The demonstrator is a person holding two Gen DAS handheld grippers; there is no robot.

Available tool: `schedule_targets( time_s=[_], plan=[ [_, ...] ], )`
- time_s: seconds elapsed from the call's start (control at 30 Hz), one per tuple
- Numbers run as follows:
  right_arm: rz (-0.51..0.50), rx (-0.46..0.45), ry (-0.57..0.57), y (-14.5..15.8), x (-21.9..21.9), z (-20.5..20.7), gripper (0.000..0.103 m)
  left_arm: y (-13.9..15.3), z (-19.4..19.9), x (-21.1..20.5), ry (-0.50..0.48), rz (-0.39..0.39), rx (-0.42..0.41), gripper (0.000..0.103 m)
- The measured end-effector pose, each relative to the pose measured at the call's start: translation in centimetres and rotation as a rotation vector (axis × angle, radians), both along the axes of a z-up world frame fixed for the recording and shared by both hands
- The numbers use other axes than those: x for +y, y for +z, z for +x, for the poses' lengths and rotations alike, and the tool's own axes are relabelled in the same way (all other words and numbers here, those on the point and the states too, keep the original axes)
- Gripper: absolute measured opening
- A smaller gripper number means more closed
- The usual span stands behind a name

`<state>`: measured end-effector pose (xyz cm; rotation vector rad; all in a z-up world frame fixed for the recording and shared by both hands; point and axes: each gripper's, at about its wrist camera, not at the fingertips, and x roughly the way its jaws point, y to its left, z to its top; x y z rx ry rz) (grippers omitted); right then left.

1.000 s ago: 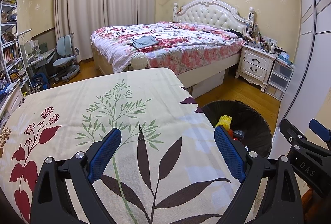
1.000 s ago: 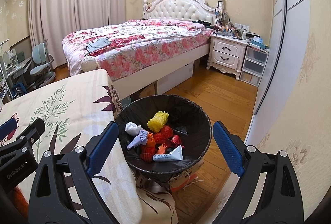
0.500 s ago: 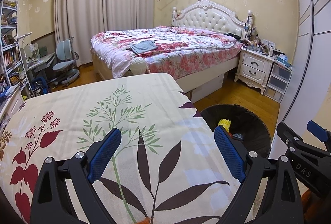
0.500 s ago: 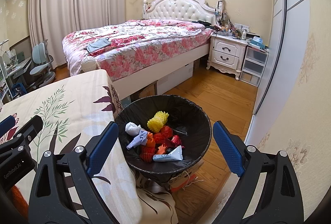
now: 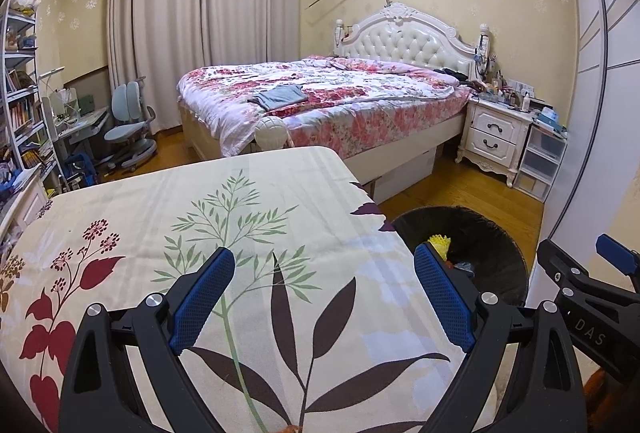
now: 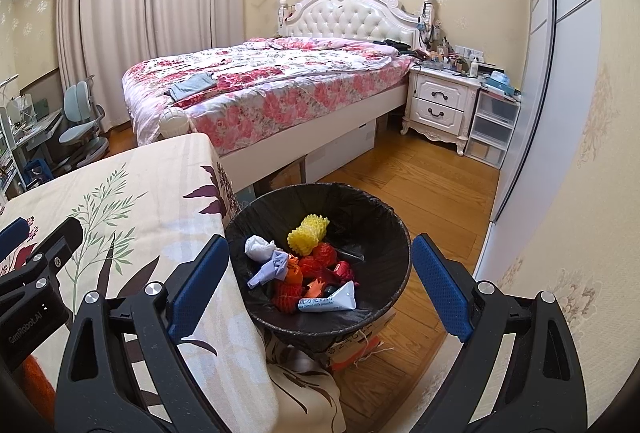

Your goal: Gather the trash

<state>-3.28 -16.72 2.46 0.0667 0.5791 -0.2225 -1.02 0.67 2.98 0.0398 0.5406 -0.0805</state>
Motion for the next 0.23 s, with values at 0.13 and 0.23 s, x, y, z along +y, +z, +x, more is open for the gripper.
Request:
schedule_targets(
  time_s=[0.13,0.23],
  plan=[
    [-0.002,0.003,0.014,0.0,0.5,0.4,0.091,-0.1,0.5,0.7,0.025,0.013,0.010,0.091],
    [-0.006,0.012,0.037,-0.2,1.4,1.0,0.091,-0.4,1.0,2.0,0.050,0.006,0.031,0.091]
  ],
)
